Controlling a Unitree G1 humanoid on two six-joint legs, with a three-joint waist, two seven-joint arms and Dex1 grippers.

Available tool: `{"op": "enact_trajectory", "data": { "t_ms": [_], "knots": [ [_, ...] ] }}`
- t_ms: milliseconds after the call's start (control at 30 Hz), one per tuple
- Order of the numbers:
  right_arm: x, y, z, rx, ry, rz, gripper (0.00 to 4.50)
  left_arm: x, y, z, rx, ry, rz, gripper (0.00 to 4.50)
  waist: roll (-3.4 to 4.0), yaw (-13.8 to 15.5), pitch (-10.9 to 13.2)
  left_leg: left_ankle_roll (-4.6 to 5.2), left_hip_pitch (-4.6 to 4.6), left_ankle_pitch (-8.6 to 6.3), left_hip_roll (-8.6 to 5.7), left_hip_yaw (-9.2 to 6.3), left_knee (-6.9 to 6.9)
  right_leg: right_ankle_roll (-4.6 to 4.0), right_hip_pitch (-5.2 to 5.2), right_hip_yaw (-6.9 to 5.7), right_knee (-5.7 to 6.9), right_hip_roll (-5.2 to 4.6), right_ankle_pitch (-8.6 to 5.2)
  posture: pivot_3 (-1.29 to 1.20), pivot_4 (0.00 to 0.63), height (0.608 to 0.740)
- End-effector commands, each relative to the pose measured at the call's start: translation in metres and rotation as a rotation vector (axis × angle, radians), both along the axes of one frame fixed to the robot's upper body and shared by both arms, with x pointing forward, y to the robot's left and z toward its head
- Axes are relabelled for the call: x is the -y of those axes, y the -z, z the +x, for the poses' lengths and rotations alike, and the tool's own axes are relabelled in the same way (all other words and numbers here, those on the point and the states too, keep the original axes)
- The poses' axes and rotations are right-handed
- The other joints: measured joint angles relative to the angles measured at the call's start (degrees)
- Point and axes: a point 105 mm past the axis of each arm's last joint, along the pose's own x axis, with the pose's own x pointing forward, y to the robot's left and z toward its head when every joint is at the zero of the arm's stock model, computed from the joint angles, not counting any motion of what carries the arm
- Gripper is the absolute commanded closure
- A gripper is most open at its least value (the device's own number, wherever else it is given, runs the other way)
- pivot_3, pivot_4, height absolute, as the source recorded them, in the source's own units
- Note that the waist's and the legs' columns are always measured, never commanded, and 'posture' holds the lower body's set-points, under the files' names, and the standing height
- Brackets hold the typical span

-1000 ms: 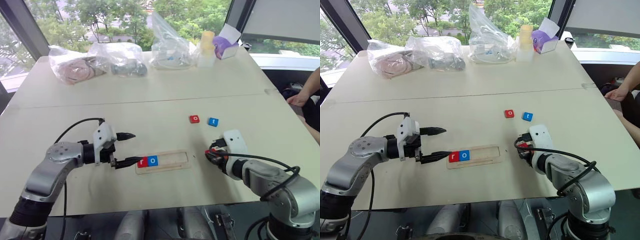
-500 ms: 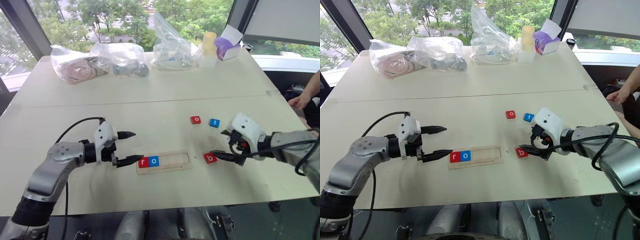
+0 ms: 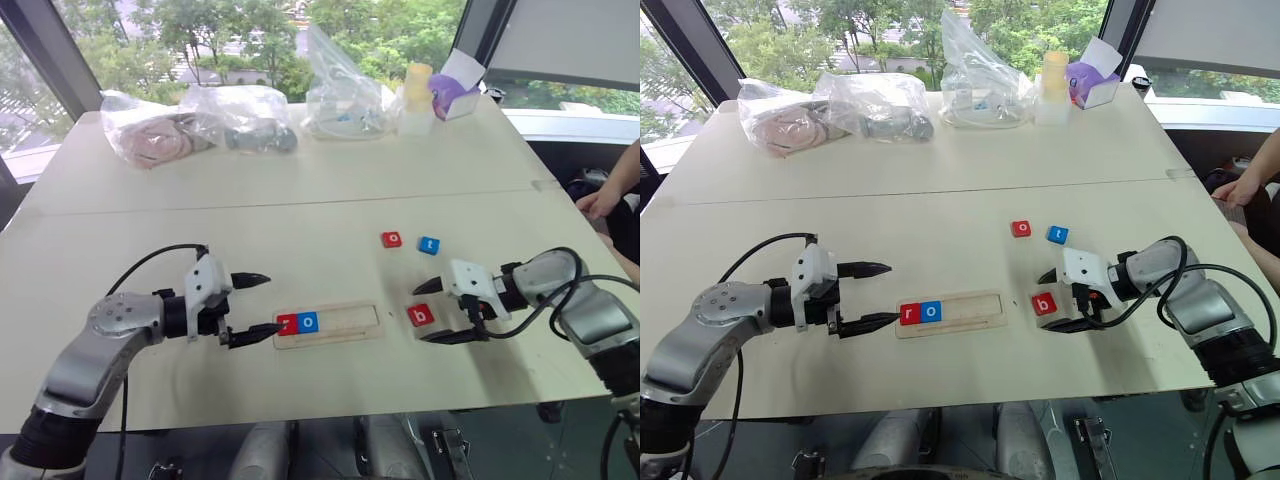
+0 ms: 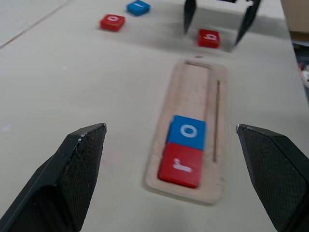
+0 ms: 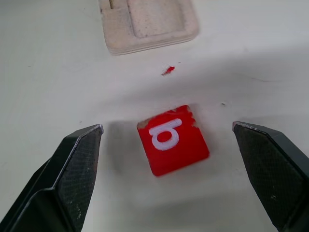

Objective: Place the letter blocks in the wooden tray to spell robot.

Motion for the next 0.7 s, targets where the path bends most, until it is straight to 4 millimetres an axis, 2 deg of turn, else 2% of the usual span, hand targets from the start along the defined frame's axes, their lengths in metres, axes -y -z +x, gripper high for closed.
{"op": "enact_trajectory", "data": {
  "t_ms": [33, 100, 233, 267, 367, 433, 567, 700],
  "knots": [
    [0.0, -0.004, 0.006, 0.051, -0.024, -0.016, 0.29, 0.001, -0.014, -0.004, 0.047, 0.031, -0.01, 0.0, 0.0, 0.0, 0.0, 0.0, 0.0, 0.0, 0.0, 0.0, 0.01, 0.0, 0.01, 0.0, 0.0, 0.01, 0.0, 0.0, 0.15, 0.74],
    [0.0, -0.002, 0.008, 0.054, -0.018, -0.009, 0.91, 0.0, -0.015, -0.002, 0.05, 0.031, -0.009, 0.0, 0.0, 0.0, 0.0, -0.01, 0.01, 0.0, 0.0, -0.01, 0.03, -0.01, 0.03, 0.0, 0.0, 0.01, 0.0, 0.0, 0.15, 0.74],
    [0.0, 0.0, 0.012, 0.071, -0.013, -0.012, 3.05, 0.001, -0.015, 0.0, 0.059, 0.033, -0.008, 0.0, 0.01, 0.0, 0.0, -0.01, 0.02, 0.0, 0.01, -0.02, 0.02, -0.01, 0.03, -0.01, 0.0, 0.02, 0.0, 0.0, 0.15, 0.74],
    [0.0, 0.0, 0.012, 0.073, -0.013, -0.011, 3.35, 0.001, -0.016, 0.001, 0.06, 0.033, -0.008, 0.0, 0.0, 0.0, 0.0, -0.01, 0.02, 0.01, 0.01, -0.02, 0.02, -0.01, 0.03, -0.01, 0.0, 0.02, 0.0, 0.0, 0.15, 0.74],
    [-0.003, -0.006, 0.013, 0.1, -0.012, -0.006, 3.33, 0.001, -0.016, 0.003, 0.067, 0.031, -0.006, 0.0, 0.0, -0.1, 0.0, -0.02, 0.03, 0.01, 0.01, -0.02, 0.03, -0.02, 0.03, -0.01, 0.01, 0.02, 0.01, 0.0, 0.15, 0.74],
    [-0.015, -0.02, 0.014, 0.116, -0.017, 0.052, 3.33, 0.001, -0.017, 0.004, 0.069, 0.029, -0.008, 0.0, 0.0, -0.1, 0.0, -0.02, 0.03, 0.01, 0.01, -0.02, 0.03, -0.02, 0.03, 0.0, 0.01, 0.02, 0.02, 0.0, 0.15, 0.74],
    [-0.053, -0.048, 0.004, 0.12, -0.073, 0.14, 3.33, 0.001, -0.017, 0.001, 0.062, 0.041, -0.005, 0.0, 0.04, -0.2, 0.0, -0.03, 0.01, 0.01, 0.02, -0.02, 0.0, -0.03, -0.06, 0.06, 0.07, 0.0, 0.02, 0.0, 0.15, 0.74],
    [-0.09, -0.05, -0.01, 0.102, -0.134, 0.17, 3.33, 0.001, -0.015, -0.009, 0.041, 0.088, 0.013, 0.0, 0.04, 0.0, 0.0, -0.03, -0.01, 0.01, 0.04, -0.05, -0.02, -0.03, -0.08, 0.05, 0.05, 0.0, 0.02, 0.0, 0.15, 0.74]
  ]
}}
